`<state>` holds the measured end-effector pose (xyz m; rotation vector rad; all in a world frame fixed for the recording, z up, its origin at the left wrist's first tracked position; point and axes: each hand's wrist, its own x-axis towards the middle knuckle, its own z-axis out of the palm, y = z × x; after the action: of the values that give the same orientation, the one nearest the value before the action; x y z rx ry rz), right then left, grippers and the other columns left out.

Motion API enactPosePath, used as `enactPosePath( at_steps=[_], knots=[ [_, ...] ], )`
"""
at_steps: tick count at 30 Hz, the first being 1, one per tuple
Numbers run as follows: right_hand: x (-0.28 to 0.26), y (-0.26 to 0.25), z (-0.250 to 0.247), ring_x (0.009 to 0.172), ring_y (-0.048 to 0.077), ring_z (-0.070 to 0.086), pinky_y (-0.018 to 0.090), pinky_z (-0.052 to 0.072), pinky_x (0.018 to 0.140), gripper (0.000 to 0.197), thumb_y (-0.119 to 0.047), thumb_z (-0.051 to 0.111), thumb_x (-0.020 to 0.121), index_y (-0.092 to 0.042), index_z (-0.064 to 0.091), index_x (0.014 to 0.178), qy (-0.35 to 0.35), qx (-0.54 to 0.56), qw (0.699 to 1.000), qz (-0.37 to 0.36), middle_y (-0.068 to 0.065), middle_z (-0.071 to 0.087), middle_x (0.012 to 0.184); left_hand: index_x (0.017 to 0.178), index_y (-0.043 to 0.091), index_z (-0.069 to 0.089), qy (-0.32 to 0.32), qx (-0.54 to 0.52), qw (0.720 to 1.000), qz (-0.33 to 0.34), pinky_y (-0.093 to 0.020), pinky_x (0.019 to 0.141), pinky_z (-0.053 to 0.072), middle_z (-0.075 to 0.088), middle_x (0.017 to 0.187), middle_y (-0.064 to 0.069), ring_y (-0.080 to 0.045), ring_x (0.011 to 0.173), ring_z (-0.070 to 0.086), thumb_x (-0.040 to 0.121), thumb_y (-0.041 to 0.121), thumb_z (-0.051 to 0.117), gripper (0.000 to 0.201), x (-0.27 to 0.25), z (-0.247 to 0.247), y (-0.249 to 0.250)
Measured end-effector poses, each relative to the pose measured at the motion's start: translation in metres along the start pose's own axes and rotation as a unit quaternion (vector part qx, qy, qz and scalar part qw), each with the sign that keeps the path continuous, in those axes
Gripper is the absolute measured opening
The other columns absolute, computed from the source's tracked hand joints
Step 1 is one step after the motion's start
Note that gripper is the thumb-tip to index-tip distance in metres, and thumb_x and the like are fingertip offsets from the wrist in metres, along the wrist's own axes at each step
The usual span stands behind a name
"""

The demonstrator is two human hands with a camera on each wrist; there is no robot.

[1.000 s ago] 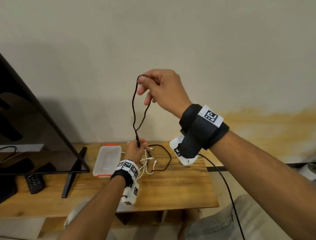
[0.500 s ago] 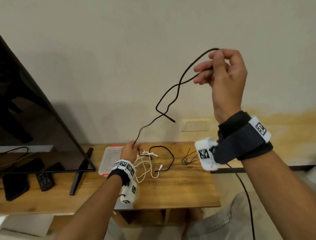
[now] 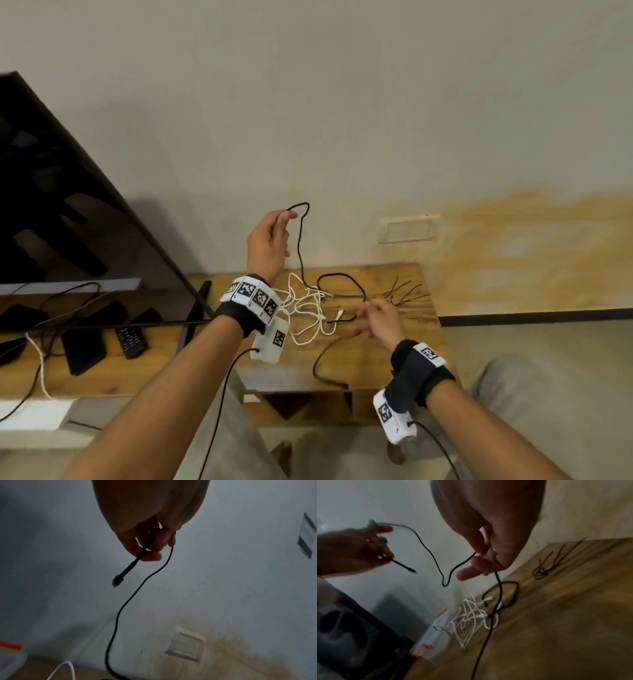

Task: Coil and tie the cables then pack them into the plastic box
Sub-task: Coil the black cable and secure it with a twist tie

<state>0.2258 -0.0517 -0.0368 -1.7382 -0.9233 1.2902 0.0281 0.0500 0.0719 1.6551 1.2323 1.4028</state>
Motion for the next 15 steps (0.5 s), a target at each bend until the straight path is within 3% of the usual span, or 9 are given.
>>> enactPosePath(
  at_steps=[2, 4, 6, 8, 9, 11, 13, 15],
  knots=[
    [0.011, 0.027, 0.005, 0.078, 0.018, 0.074, 0.027, 0.054, 0.064, 0.028, -0.017, 0.044, 0.104, -0.003, 0.064, 0.119, -0.039, -0.164, 0.985, 0.025, 0.019, 0.071, 0.112, 0.103, 0.022, 0.070, -0.015, -0.001, 1.000, -0.003, -0.029, 0.047, 0.035, 0.038, 0.056, 0.009, -0.017, 0.052, 0.033, 0.104, 0.035, 0.047, 0.026, -0.013, 0.006, -0.006],
    [0.012, 0.036, 0.005, 0.118, 0.030, 0.061, 0.035, 0.052, 0.093, 0.033, -0.019, 0.048, 0.100, -0.006, 0.060, 0.128, -0.072, -0.324, 0.943, 0.022, 0.024, 0.055, 0.136, 0.100, 0.022, 0.071, -0.033, 0.009, 0.999, -0.019, -0.025, 0.046, 0.030, 0.042, 0.051, 0.015, -0.011, 0.049, 0.034, 0.103, 0.030, 0.051, 0.022, -0.025, 0.011, -0.017],
    [0.007, 0.025, 0.004, 0.140, 0.034, 0.041, 0.041, 0.039, 0.112, 0.050, -0.028, 0.057, 0.098, -0.011, 0.044, 0.143, -0.024, -0.346, 0.937, -0.044, 0.019, 0.027, 0.158, 0.095, 0.018, 0.071, -0.054, 0.029, 0.997, -0.039, -0.020, 0.047, 0.032, 0.048, 0.050, 0.017, -0.005, 0.048, 0.036, 0.101, 0.026, 0.054, 0.019, -0.038, 0.017, -0.026],
    [-0.003, -0.002, 0.003, 0.150, 0.023, 0.023, 0.045, 0.022, 0.122, 0.073, -0.045, 0.059, 0.096, -0.021, 0.023, 0.155, 0.031, -0.289, 0.942, -0.171, 0.005, 0.014, 0.166, 0.092, 0.016, 0.071, -0.087, 0.038, 0.994, -0.051, -0.016, 0.050, 0.034, 0.052, 0.054, 0.017, -0.001, 0.050, 0.040, 0.100, 0.027, 0.057, 0.020, -0.050, 0.024, -0.032],
    [-0.008, -0.019, 0.003, 0.150, 0.014, 0.018, 0.044, 0.013, 0.122, 0.076, -0.051, 0.057, 0.096, -0.027, 0.019, 0.157, 0.031, -0.268, 0.936, -0.226, -0.003, 0.015, 0.166, 0.092, 0.014, 0.071, -0.108, 0.036, 0.992, -0.058, -0.015, 0.052, 0.035, 0.055, 0.056, 0.017, 0.001, 0.051, 0.043, 0.100, 0.026, 0.057, 0.020, -0.055, 0.027, -0.033],
    [-0.012, -0.045, 0.006, 0.140, 0.001, 0.029, 0.041, 0.011, 0.119, 0.063, -0.049, 0.054, 0.098, -0.037, 0.026, 0.153, 0.010, -0.257, 0.912, -0.320, -0.012, 0.035, 0.158, 0.092, 0.013, 0.071, -0.147, 0.020, 0.987, -0.057, -0.017, 0.057, 0.041, 0.064, 0.064, 0.016, 0.002, 0.057, 0.052, 0.100, 0.024, 0.057, 0.020, -0.062, 0.033, -0.032],
    [-0.007, -0.060, 0.010, 0.119, -0.003, 0.052, 0.043, 0.032, 0.113, 0.039, -0.036, 0.057, 0.100, -0.035, 0.050, 0.138, 0.000, -0.237, 0.895, -0.377, -0.015, 0.061, 0.131, 0.091, 0.016, 0.072, -0.163, -0.021, 0.985, -0.061, -0.024, 0.060, 0.047, 0.069, 0.072, 0.008, -0.005, 0.064, 0.059, 0.101, 0.024, 0.056, 0.020, -0.060, 0.037, -0.032],
    [0.001, -0.066, 0.010, 0.096, -0.005, 0.063, 0.026, 0.049, 0.093, 0.024, -0.018, 0.060, 0.099, -0.020, 0.065, 0.122, -0.008, -0.169, 0.902, -0.398, -0.015, 0.068, 0.106, 0.088, 0.016, 0.071, -0.168, -0.076, 0.979, -0.084, -0.022, 0.050, 0.042, 0.062, 0.063, 0.009, -0.009, 0.055, 0.049, 0.101, 0.023, 0.054, 0.024, -0.056, 0.037, -0.030]
  ],
)
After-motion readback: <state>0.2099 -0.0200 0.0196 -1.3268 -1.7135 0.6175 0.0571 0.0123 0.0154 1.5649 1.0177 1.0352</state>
